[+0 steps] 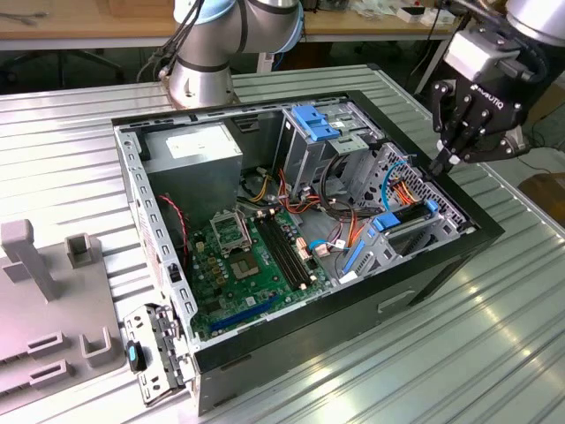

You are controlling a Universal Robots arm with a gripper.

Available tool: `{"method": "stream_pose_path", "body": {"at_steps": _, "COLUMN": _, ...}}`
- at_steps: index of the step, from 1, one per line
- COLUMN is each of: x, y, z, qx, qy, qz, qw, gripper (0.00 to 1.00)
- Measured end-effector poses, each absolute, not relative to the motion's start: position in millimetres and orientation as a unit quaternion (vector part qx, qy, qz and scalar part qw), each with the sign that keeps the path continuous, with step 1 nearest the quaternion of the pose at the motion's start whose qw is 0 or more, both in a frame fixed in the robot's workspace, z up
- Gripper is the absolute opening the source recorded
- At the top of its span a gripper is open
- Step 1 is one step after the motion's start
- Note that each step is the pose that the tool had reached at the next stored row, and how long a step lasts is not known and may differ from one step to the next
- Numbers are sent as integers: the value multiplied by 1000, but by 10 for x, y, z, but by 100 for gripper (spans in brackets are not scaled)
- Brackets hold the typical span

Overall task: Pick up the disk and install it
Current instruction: 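Insert the second disk wire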

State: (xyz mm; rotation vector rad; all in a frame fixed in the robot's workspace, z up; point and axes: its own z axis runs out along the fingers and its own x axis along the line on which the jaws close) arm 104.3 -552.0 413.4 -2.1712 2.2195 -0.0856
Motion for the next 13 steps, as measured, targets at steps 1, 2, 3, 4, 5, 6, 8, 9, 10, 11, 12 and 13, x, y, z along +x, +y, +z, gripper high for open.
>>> {"method": "stream_pose_path", "body": {"at_steps": 1, "x": 1043, "y": -5498, "z": 4136, "qx": -699, "qy": 714, "qz": -35, "qw": 10, "gripper": 11}}
{"method": "stream_pose_path", "body": {"at_steps": 2, "x": 1043, "y": -5462, "z": 4138, "qx": -699, "qy": 714, "qz": -44, "qw": 2, "gripper": 11}}
{"method": "stream_pose_path", "body": {"at_steps": 3, "x": 1044, "y": -5424, "z": 4137, "qx": -699, "qy": 713, "qz": -47, "qw": -1, "gripper": 11}}
{"method": "stream_pose_path", "body": {"at_steps": 4, "x": 1044, "y": -5390, "z": 4139, "qx": -699, "qy": 713, "qz": -47, "qw": -2, "gripper": 11}}
{"method": "stream_pose_path", "body": {"at_steps": 5, "x": 1044, "y": -5338, "z": 4137, "qx": -699, "qy": 713, "qz": -47, "qw": -2, "gripper": 11}}
{"method": "stream_pose_path", "body": {"at_steps": 6, "x": 1043, "y": -5273, "z": 4139, "qx": -699, "qy": 713, "qz": -47, "qw": -2, "gripper": 11}}
{"method": "stream_pose_path", "body": {"at_steps": 8, "x": 1044, "y": -5180, "z": 4137, "qx": -699, "qy": 713, "qz": -47, "qw": -2, "gripper": 11}}
{"method": "stream_pose_path", "body": {"at_steps": 9, "x": 1044, "y": -5079, "z": 4136, "qx": -699, "qy": 713, "qz": -47, "qw": -2, "gripper": 11}}
{"method": "stream_pose_path", "body": {"at_steps": 10, "x": 1044, "y": -5018, "z": 4134, "qx": -699, "qy": 713, "qz": -47, "qw": -2, "gripper": 11}}
{"method": "stream_pose_path", "body": {"at_steps": 11, "x": 1045, "y": -4977, "z": 4132, "qx": -699, "qy": 713, "qz": -47, "qw": -2, "gripper": 11}}
{"method": "stream_pose_path", "body": {"at_steps": 12, "x": 1045, "y": -4924, "z": 4120, "qx": -699, "qy": 713, "qz": -45, "qw": -6, "gripper": 11}}
{"method": "stream_pose_path", "body": {"at_steps": 13, "x": 1049, "y": -4910, "z": 4106, "qx": -698, "qy": 715, "qz": -40, "qw": -17, "gripper": 11}}
